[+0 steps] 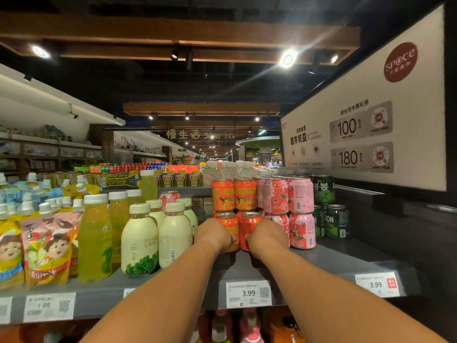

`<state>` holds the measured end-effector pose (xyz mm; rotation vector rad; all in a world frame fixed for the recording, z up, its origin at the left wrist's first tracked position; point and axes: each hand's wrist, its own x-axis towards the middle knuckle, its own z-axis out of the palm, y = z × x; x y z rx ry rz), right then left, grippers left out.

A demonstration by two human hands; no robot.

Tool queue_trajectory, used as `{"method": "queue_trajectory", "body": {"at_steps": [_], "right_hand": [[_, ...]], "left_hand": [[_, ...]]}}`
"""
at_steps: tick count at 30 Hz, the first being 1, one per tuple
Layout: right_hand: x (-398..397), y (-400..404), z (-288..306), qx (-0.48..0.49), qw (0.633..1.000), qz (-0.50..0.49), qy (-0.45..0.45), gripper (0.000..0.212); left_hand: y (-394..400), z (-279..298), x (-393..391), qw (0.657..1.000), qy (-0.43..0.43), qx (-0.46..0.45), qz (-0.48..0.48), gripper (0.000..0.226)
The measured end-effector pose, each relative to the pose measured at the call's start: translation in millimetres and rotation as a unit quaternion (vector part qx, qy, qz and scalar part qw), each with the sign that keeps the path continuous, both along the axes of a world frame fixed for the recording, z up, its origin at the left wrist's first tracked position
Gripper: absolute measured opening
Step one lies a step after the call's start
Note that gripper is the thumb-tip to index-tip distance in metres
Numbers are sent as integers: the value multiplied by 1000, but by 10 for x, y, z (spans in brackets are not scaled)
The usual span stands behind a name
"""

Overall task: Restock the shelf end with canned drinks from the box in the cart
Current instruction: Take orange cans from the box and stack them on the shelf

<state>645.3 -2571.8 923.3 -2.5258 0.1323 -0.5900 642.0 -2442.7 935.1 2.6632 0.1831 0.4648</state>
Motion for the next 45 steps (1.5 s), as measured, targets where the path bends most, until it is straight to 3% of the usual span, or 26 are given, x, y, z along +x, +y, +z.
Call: {"method": "queue_trajectory", "body": {"at_steps": [5, 9, 17, 21, 26, 31, 34, 36, 40, 43, 45], "right_hand": [[-289, -85, 130, -18, 999, 33, -18, 26], [-591, -171, 305, 14, 997, 72, -30, 31], [-1248, -226, 143, -2, 975, 197, -103, 38], [-1638, 9, -281, -16, 943, 300, -147, 40], [-2279, 595, -1104, -30, 907, 408, -103, 51], [-3040, 1199, -2137, -18, 868, 496, -7, 49], [-3438, 1497, -2812, -51, 839, 539, 47, 54], [-3637, 1662, -3188, -86, 820, 561, 78, 60], [-3870, 1973, -3679, -116, 799, 571, 151, 65], [-3988, 2158, -3932, -121, 788, 572, 195, 57], [-4030, 2298, -4047, -121, 779, 575, 220, 57]], "left_hand": [[-78, 102, -262, 998, -21, -51, -13, 31], [-170, 252, -639, 997, -53, -54, -18, 22], [-184, 47, -1628, 984, -132, -109, 38, 34], [35, -465, -2293, 979, -164, -89, 88, 59], [638, -1104, -3278, 966, -118, -68, 219, 54], [1160, -2154, -4272, 922, -78, -144, 351, 24], [1407, -2903, -4751, 885, -3, -194, 424, 59], [1508, -3351, -5012, 857, 15, -250, 450, 68], [1624, -3917, -5274, 818, 47, -283, 499, 68], [1710, -4132, -5343, 804, 67, -299, 509, 54], [1801, -4241, -5328, 798, 74, -312, 511, 57]]}}
